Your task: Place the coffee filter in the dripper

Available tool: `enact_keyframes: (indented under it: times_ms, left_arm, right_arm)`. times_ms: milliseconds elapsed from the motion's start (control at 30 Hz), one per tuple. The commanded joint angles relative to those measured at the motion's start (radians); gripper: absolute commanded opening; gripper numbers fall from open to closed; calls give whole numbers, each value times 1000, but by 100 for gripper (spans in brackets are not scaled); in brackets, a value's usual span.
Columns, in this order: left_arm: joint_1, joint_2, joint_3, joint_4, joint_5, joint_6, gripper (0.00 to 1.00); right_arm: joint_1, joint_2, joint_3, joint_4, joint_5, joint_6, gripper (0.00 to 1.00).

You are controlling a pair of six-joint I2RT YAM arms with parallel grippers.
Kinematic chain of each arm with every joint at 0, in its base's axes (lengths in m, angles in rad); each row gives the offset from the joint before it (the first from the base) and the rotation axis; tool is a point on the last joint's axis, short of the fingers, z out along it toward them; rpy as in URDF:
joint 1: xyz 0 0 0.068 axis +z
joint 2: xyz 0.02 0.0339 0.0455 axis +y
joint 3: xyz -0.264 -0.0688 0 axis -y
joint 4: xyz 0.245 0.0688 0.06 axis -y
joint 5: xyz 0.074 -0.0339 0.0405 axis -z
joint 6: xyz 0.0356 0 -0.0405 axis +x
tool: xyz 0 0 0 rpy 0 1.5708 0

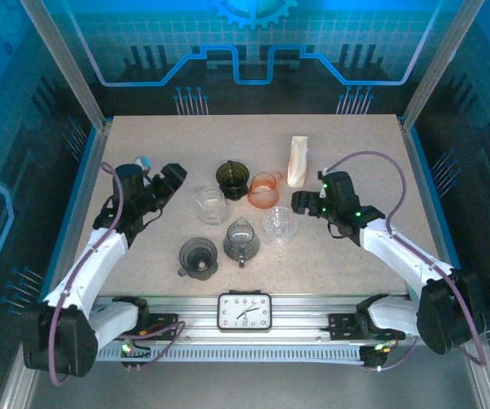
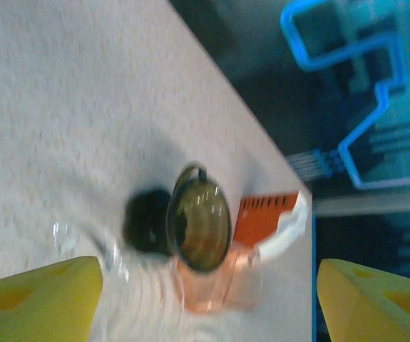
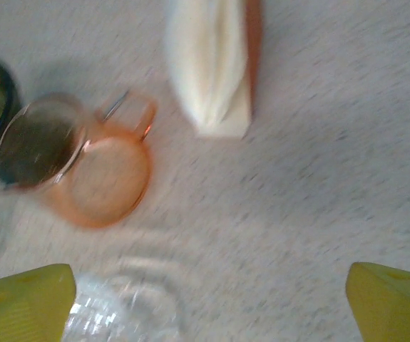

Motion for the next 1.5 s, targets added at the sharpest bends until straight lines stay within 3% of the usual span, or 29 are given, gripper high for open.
enact_keyframes:
  times_ms: [0,267,500,700,867,1033,1200,1467]
  left_arm:
    - [-60,-92,-9,-308,-63,90,72]
    - [-195,-209,-71,-598,-241,61,47]
    - [-341,-191,-131,-697,-346,-15,45]
    - [-363,-160,-163,-655,-351,-17,37]
    - [-376,-95,-174,-625,-356,-8,22]
    - [-385,-87,-177,-604,-350,-12,17]
    - [-385,-126,-159,-622,-350,-7,0]
    - [-384,-203,-34,-695,-335,44,0]
  right_arm:
    - [65,-5,13,-56,-48,-24,93]
    - [112,31,7,-97,31,21,93]
    - [117,25,18,-111,62,25,93]
    - [117,21,22,-124,77,24,94]
    - [117,9,20,-129,92,21,95]
    - [117,8,21,-133,96,22,95]
    - [117,13,22,-138,102,24,95]
    - [114,12,16,-143,124,29,95]
